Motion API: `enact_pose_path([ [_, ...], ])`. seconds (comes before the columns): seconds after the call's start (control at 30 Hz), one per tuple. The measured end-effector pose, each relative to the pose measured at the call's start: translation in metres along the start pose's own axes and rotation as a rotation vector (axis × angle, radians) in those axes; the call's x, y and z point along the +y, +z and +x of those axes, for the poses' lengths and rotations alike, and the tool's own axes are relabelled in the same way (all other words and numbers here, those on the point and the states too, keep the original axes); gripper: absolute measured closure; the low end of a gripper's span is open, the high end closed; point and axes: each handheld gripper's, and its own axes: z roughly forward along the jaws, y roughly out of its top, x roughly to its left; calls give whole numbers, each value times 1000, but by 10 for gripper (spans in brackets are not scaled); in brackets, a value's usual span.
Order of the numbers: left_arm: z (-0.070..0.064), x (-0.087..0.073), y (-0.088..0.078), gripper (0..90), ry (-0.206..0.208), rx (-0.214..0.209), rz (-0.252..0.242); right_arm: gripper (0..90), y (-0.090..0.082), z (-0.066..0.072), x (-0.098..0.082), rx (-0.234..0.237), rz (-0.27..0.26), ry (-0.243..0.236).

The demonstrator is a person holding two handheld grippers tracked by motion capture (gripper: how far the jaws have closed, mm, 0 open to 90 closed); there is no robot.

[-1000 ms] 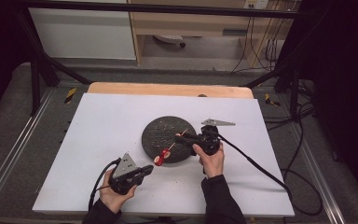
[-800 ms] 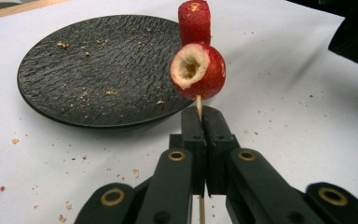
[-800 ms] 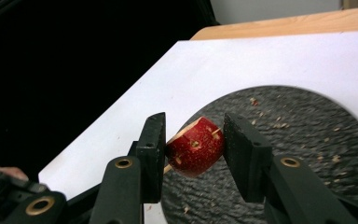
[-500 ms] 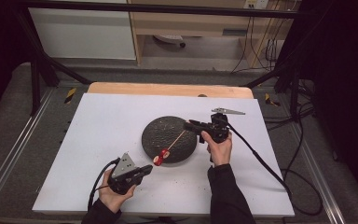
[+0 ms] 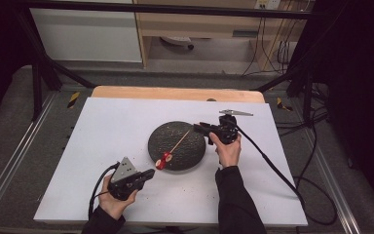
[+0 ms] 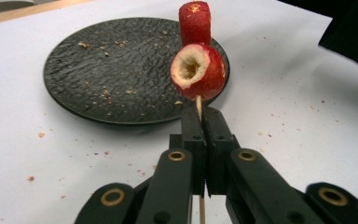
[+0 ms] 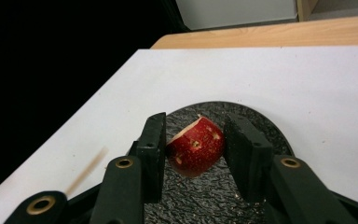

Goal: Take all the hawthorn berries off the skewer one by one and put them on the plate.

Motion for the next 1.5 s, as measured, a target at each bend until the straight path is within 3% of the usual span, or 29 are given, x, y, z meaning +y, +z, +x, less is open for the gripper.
enact_pose_path([
  [0.47, 14, 1, -7, 883, -37, 33, -13, 610, 41, -5, -34, -21, 105, -2],
  [0.8, 16, 0, -5, 883, -40, 39, -1, 608, 55, -6, -52, -53, 171, -56],
  [1.0, 16, 0, -4, 883, -39, 39, 4, 596, 57, -7, -57, -66, 199, -85],
  [1.13, 15, -1, -3, 883, -39, 40, 6, 539, 56, -6, -57, -68, 196, -92],
  [1.37, 15, -1, -3, 883, -38, 39, 6, 413, 40, 3, -46, -53, 162, -113],
  [1.5, 14, -1, -3, 883, -35, 37, 8, 297, 26, 12, -40, -39, 146, -138],
])
